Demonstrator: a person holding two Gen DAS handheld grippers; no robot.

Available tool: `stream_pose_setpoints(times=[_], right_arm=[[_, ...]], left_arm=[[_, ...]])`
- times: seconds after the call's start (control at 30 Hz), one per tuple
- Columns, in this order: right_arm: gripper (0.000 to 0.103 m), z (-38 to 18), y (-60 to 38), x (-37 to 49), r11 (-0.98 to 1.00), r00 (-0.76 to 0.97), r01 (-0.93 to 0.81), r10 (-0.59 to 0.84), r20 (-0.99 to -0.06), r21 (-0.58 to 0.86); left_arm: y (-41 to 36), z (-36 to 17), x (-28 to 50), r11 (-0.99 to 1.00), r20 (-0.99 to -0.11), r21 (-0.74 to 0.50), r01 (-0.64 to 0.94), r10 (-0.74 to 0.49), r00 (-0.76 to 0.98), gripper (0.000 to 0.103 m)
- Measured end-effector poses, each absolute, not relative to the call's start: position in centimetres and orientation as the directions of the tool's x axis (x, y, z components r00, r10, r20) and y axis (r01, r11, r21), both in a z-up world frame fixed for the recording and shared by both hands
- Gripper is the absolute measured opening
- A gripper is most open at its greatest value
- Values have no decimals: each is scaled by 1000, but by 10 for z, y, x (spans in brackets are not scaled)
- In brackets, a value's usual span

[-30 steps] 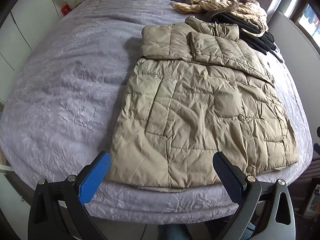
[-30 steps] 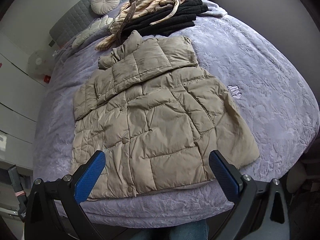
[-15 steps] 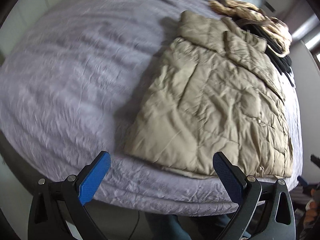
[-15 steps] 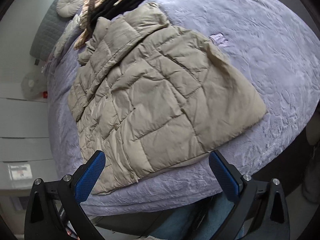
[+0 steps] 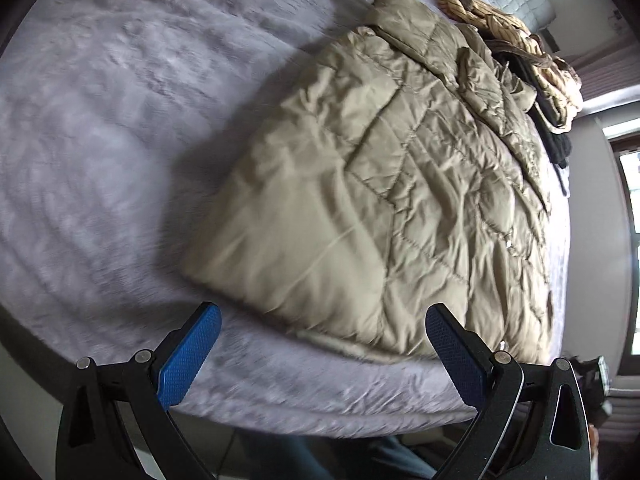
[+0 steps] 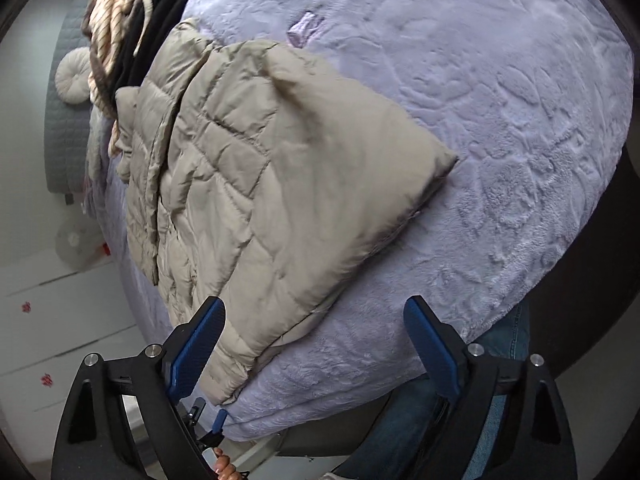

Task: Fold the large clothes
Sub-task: 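Grasp the jacket hem with the left tool while the right tool grasps it too, then lift the held hem with both tools and fold it over toward the collar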

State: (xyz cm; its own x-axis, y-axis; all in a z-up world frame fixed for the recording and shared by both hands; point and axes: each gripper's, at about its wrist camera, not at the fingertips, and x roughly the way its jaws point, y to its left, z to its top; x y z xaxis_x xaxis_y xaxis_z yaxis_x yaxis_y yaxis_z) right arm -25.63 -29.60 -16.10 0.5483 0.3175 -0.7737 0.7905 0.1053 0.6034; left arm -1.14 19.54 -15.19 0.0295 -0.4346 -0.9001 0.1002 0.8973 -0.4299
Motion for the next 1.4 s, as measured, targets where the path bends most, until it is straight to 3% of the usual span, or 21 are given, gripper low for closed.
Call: stream_pose_setpoints(times=[0.5,0.53,0.57,0.6,0.63,0.67,0.7,0.73,0.77,0.8,1.13,1.4], right_arm=[[92,-197,-296,-225,-18,655,726,321,-684,687],[92,-196,-296,-224,-21,663,720,317,-678,694],[92,-195,-294,-222,-26,672,712,314,-671,701],[90,-194,-294,-220,-30,679,707,310,-666,707],[87,-194,-293,-219,-36,685,703,305,-662,711],[78,-195,-293,-218,-43,689,700,303,-658,713],[67,-197,-292,-218,-55,690,701,304,-657,711],[60,-199,-291,-218,-64,689,705,303,-659,707],[40,-201,-290,-218,-69,680,715,299,-670,695],[14,-202,-289,-219,-66,671,724,295,-680,686],[9,-137,-309,-184,196,675,649,297,-675,736],[9,-59,-358,-93,428,695,515,299,-654,743]], left_arm=[[157,-185,8,852,-856,-517,88,-514,-48,103],[155,-184,9,847,-852,-523,93,-521,-46,97],[153,-182,10,842,-848,-530,103,-528,-48,77],[151,-182,10,840,-848,-531,114,-527,-60,68],[149,-181,11,839,-850,-527,132,-522,-76,50],[148,-180,12,837,-849,-528,147,-522,-80,32],[149,-177,13,831,-848,-530,169,-524,-81,27],[150,-172,14,825,-845,-533,187,-529,-75,25],[152,-167,14,818,-840,-540,200,-538,-67,25],[153,-162,15,810,-834,-547,210,-548,-59,22],[140,-85,48,758,-774,-592,274,-629,71,20],[100,-14,112,768,-728,-571,290,-637,253,20]])
